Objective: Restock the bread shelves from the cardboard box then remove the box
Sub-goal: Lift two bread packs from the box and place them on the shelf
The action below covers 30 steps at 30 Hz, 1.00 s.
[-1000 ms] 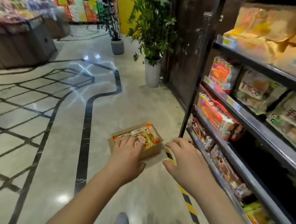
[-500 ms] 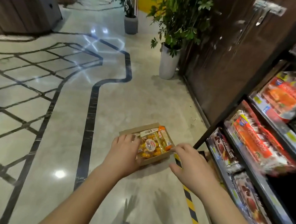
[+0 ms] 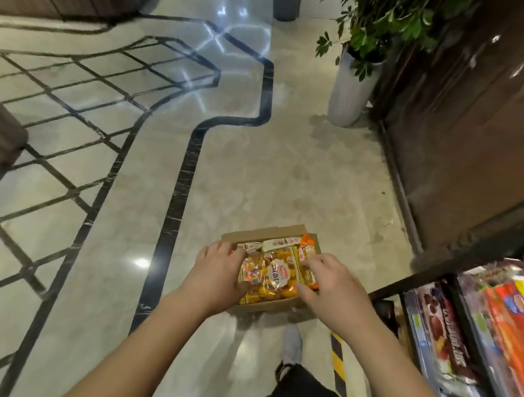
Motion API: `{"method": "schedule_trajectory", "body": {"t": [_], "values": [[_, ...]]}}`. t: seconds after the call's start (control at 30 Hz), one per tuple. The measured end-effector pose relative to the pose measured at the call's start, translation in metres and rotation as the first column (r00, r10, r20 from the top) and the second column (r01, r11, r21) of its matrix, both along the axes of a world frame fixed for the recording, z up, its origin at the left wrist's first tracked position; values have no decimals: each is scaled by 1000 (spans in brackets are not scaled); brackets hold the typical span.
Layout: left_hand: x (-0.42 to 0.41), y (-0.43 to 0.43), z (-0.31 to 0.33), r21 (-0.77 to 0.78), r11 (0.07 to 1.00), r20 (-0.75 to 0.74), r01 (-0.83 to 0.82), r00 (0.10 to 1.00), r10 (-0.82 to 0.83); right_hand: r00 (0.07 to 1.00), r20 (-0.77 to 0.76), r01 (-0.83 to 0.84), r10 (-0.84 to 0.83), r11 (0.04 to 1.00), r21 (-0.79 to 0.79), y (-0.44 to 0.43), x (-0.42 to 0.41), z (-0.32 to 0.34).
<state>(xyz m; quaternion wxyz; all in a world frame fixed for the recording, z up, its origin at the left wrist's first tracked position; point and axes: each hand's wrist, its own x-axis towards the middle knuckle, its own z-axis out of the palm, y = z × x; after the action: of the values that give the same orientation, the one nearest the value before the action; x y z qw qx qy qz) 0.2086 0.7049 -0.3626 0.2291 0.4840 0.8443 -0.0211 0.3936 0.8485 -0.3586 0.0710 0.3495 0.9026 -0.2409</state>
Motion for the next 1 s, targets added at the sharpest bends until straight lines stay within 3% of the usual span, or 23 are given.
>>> {"method": "schedule_trajectory", "body": {"t": [0.2,0.47,0.8,1.0], "values": [[-20,60,-21,-55,995,13,-80,997,80,992,74,-97,103,992,-82,79,-34,-21],[-45,108,-79,-153,984,8,-88,996,90,975,153,-143,160,983,-117,123,-67,-79],[-75,122,-208,-274,956,76,-101,989,126,970,206,-88,127,978,-187,160,-80,-204],[-88,123,-298,-335,932,80,-142,981,178,957,254,-122,140,989,-84,161,-99,-294]]}}
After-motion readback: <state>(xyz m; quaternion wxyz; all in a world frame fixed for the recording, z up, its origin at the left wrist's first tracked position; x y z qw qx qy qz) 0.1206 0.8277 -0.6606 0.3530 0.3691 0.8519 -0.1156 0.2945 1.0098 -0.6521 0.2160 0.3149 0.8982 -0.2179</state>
